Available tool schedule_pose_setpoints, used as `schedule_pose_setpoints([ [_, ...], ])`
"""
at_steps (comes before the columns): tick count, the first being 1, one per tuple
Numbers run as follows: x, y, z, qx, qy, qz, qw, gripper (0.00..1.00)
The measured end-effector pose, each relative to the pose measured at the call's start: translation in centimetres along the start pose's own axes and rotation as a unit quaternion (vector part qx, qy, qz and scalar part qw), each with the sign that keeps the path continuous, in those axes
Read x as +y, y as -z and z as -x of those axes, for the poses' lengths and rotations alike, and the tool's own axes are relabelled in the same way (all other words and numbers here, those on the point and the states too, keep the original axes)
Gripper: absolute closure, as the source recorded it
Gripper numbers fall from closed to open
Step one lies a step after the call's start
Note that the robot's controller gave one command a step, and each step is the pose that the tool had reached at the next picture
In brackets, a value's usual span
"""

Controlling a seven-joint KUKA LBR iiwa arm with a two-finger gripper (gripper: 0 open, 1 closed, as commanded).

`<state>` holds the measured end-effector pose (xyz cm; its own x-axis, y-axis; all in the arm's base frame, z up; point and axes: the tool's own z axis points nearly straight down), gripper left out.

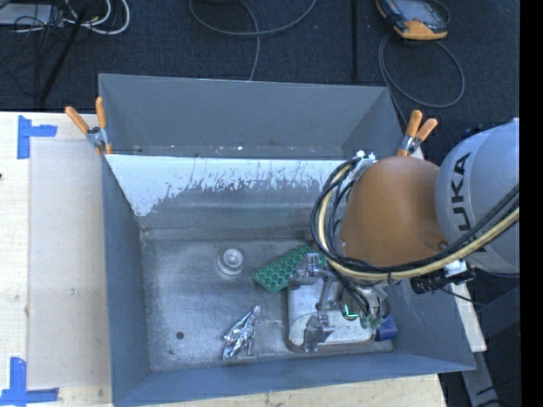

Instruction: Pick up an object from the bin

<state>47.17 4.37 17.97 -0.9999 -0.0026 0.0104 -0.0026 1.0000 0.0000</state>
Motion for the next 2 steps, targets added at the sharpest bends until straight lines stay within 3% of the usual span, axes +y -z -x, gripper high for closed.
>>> schedule_pose_setpoints([
  [1,6.6,-10.8,1.9,-0.0076,0.177,-0.001,0.9842,0.0],
  [2,6.5,-7.9,3.8,-0.0057,0.256,-0.001,0.9667,0.0],
])
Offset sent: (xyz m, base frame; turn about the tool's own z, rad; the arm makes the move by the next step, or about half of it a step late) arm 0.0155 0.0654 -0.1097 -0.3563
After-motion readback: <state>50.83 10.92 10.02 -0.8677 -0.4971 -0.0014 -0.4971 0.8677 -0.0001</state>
